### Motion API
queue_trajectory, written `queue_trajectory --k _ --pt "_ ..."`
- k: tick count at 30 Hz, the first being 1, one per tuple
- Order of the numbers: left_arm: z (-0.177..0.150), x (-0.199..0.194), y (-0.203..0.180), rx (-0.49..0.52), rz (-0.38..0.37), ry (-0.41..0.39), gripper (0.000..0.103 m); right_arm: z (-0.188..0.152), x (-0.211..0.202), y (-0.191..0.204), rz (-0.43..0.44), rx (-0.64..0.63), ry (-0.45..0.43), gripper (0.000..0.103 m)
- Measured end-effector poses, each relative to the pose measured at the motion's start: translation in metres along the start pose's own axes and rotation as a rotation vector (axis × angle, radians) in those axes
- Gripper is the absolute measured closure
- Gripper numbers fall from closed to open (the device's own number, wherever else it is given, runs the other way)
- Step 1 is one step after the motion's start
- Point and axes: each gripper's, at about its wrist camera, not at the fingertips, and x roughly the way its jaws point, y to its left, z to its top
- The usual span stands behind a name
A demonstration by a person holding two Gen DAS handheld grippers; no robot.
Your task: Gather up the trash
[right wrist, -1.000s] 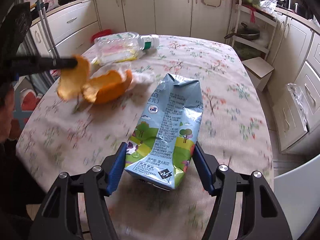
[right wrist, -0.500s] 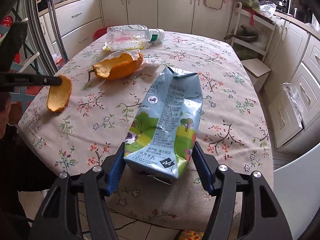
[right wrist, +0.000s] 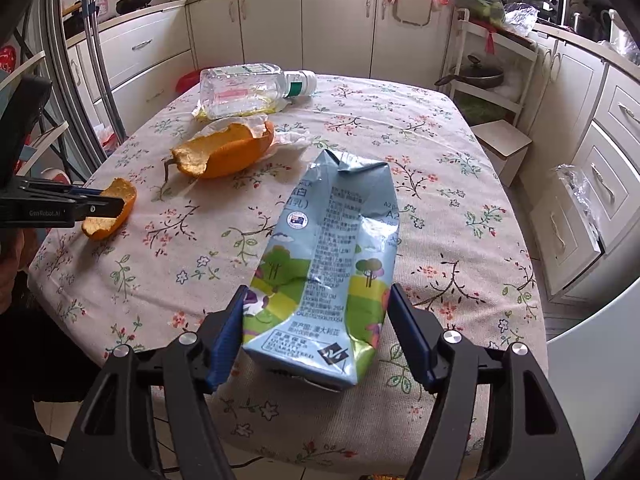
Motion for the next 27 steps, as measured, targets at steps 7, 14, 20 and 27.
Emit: queue_trajectory --k 7,14,20,27 --pt "0.001 0.001 -0.007 0.031 -0.004 -0.001 0.087 -0.001 0.002 0.001 0.007 0.002 0.004 0.037" --pt "0.005 -0.015 -0.009 0.016 -0.043 -0.064 0.098 -0.002 -0.003 -0.006 0.006 0.019 -0.016 0.042" --pt "0.015 -0.048 -0.008 -0.039 -0.146 -0.226 0.098 -0.002 -0.007 -0.009 0.009 0.026 -0.031 0.042" --pt "0.026 -0.056 -0.019 -0.045 -0.183 -0.292 0.098 -0.004 -0.018 -0.016 0.012 0.041 -0.063 0.043"
